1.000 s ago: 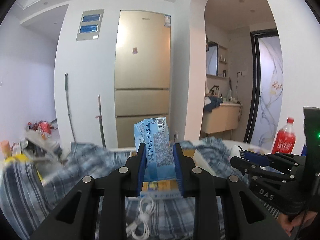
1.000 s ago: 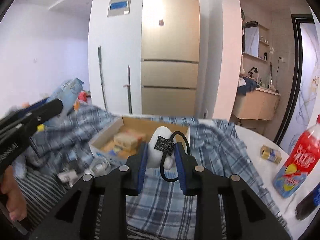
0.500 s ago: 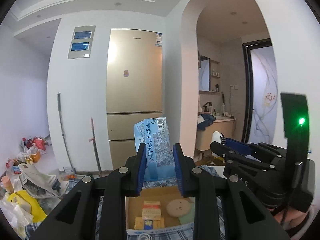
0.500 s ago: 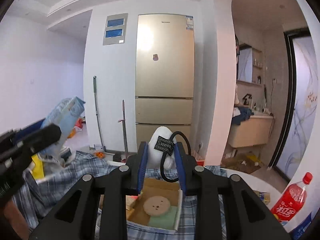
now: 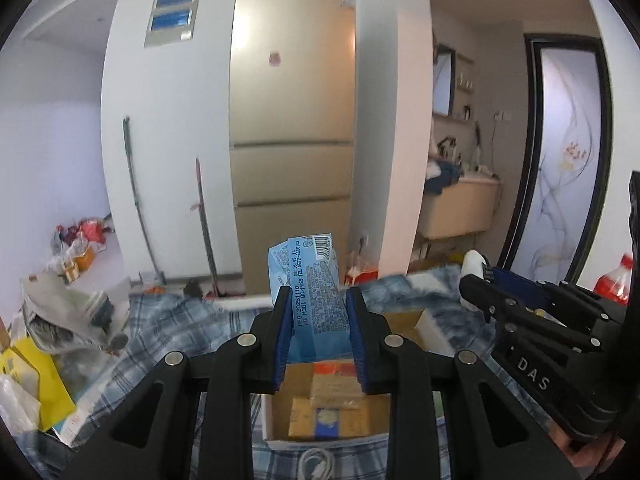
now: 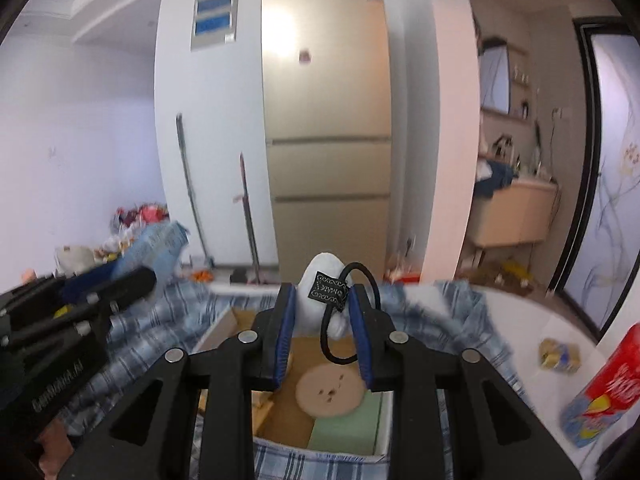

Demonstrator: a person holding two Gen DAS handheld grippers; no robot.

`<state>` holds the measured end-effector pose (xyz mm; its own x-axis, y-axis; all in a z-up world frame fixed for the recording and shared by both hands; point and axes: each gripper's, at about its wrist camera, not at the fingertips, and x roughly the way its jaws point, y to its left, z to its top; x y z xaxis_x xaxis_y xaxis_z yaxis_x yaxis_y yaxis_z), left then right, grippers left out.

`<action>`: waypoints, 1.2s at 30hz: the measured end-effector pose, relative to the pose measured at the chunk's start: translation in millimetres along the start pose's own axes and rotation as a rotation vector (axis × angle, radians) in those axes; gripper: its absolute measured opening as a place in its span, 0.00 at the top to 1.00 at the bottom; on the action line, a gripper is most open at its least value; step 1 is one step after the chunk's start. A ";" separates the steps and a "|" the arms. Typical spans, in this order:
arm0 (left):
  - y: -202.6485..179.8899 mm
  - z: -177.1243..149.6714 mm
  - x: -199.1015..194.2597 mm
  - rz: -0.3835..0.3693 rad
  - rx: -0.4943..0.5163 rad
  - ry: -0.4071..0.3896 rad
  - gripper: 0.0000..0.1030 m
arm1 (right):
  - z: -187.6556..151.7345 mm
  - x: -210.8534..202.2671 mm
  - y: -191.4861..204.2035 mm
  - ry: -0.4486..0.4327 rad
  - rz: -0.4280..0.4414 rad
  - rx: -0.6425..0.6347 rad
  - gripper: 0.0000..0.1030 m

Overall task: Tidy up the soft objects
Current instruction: 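Carry the blue bag and white earphones into the white box and release both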

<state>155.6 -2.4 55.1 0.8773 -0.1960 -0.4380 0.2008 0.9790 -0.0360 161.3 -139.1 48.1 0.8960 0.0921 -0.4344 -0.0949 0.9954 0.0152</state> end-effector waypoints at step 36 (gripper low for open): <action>16.2 -46.7 69.1 0.032 -0.011 0.341 0.35 | -57.7 73.8 -25.8 0.337 0.059 0.071 0.49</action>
<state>199.1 2.6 -17.6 0.6867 -0.1367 -0.7140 0.1692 0.9852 -0.0259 204.8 -159.6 -36.3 0.6952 0.1473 -0.7036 -0.1013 0.9891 0.1070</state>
